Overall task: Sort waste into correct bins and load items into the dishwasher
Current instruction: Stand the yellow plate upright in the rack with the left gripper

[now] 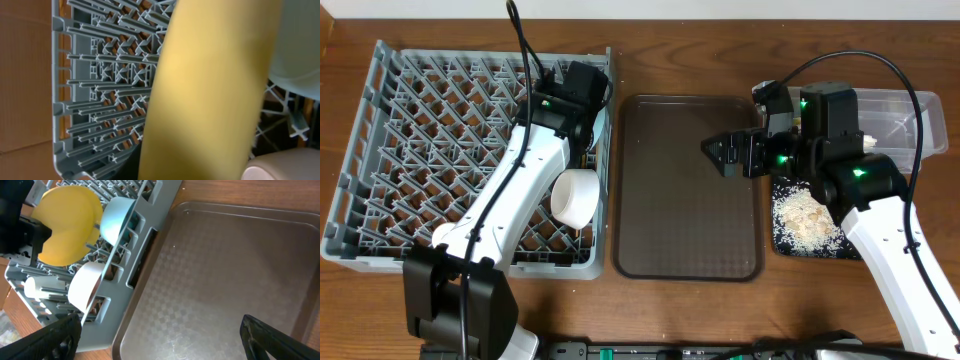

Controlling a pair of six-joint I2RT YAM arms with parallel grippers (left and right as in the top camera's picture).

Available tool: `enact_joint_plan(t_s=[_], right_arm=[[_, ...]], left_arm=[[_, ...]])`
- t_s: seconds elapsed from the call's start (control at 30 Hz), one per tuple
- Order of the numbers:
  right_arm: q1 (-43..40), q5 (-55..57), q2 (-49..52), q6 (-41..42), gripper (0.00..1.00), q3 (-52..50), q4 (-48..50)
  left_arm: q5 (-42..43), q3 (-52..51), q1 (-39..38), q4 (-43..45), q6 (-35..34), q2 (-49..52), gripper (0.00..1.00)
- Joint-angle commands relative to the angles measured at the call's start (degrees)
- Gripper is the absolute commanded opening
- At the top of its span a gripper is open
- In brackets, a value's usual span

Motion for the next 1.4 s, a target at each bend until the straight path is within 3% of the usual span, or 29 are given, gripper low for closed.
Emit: enact_joint_plan(t_s=[0.0, 0.37, 0.43, 0.6, 0.8, 1.0, 1.37], right_arm=[[-0.2, 0.3, -0.3, -0.8, 0.99, 0.3, -0.3], [-0.2, 0.3, -0.3, -0.8, 0.99, 0.3, -0.9], [-0.2, 0.3, -0.3, -0.8, 0.99, 0.3, -0.9], [-0.2, 0.3, -0.3, -0.8, 0.99, 0.3, -1.3], [-0.2, 0.3, -0.3, -0.8, 0.99, 0.3, -1.3], [-0.2, 0.3, -0.3, -0.8, 0.99, 0.3, -1.3], [-0.2, 5.9, -1.8, -1.4, 0.99, 0.3, -1.2]], left_arm=[[0.2, -0.3, 0.1, -0.1, -2.9, -0.2, 0.09], [2.7, -4.5, 1.6, 1.7, -2.9, -0.2, 0.09], [2.7, -5.0, 2.0, 1.9, -3.1, -0.2, 0.16], [2.7, -5.0, 2.0, 2.1, -3.1, -0.2, 0.58], [2.7, -5.0, 2.0, 2.0, -3.1, -0.5, 0.75], [9.0, -1.6, 0.8, -0.7, -4.0, -3.9, 0.86], [31.2, -0.7, -0.2, -1.2, -4.2, -21.7, 0.89]])
